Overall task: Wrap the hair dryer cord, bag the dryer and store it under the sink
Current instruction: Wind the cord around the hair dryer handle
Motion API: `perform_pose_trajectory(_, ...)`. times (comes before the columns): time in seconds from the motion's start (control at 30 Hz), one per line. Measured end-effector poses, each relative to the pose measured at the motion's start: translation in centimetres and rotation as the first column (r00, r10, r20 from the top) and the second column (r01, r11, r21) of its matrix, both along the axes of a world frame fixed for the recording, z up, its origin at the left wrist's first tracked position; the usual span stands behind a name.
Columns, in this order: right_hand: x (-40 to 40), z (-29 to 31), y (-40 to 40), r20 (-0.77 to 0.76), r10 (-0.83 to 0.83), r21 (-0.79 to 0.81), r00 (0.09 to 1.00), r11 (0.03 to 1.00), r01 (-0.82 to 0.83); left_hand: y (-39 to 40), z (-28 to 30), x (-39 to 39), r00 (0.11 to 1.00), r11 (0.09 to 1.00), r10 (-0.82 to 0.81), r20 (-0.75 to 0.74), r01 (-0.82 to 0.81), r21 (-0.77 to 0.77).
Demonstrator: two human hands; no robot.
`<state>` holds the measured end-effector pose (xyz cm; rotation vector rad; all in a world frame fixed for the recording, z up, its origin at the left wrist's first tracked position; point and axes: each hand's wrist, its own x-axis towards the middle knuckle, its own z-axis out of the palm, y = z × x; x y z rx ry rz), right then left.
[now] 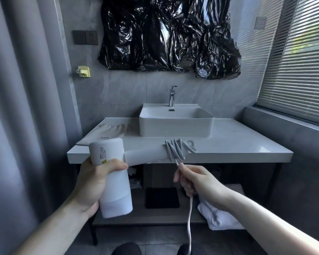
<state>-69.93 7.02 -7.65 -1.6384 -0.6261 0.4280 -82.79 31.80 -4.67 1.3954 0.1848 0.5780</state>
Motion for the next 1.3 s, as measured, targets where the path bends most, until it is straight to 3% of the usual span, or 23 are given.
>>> perform_pose_trajectory(0.3,-1.8,-1.8,-0.7,0.149,0.091,-0.351,0.985,0.936,-0.034,1.8,2.3,0.9,0.98,0.982,0.185,0.076,-0.181,-0.053)
perform_pose_trajectory(0.43,-3.3,-0.5,-1.5,0.368,0.126,-0.437,0.921,0.898,0.051,2.9,2.5,1.4,0.955,0.958,0.288,0.074,-0.288,-0.009)
perform_pose_trajectory(0.63,-5.6,3.3,-1.8,0.544,0.122,-0.32,0.83,0.945,0.071,3.7,1.3,2.0,0.911,0.91,0.405,0.073,-0.41,0.06)
perform_pose_trajectory(0.87,-6.6,6.5,-1.8,0.571,0.066,-0.153,0.818,0.988,0.028,2.8,0.3,2.0,0.903,0.867,0.415,0.108,-0.429,0.253)
perform_pose_trajectory(1.1,-4.5,8.7,-0.9,0.668,-0.079,-0.067,0.74,0.984,0.165,1.1,-0.8,1.5,0.957,0.851,0.275,0.094,-0.288,0.439)
perform_pose_trajectory(1.3,-1.5,10.3,-0.7,0.711,-0.186,-0.024,0.678,0.957,0.288,-0.3,-0.5,0.3,0.992,0.872,0.118,0.044,-0.125,0.474)
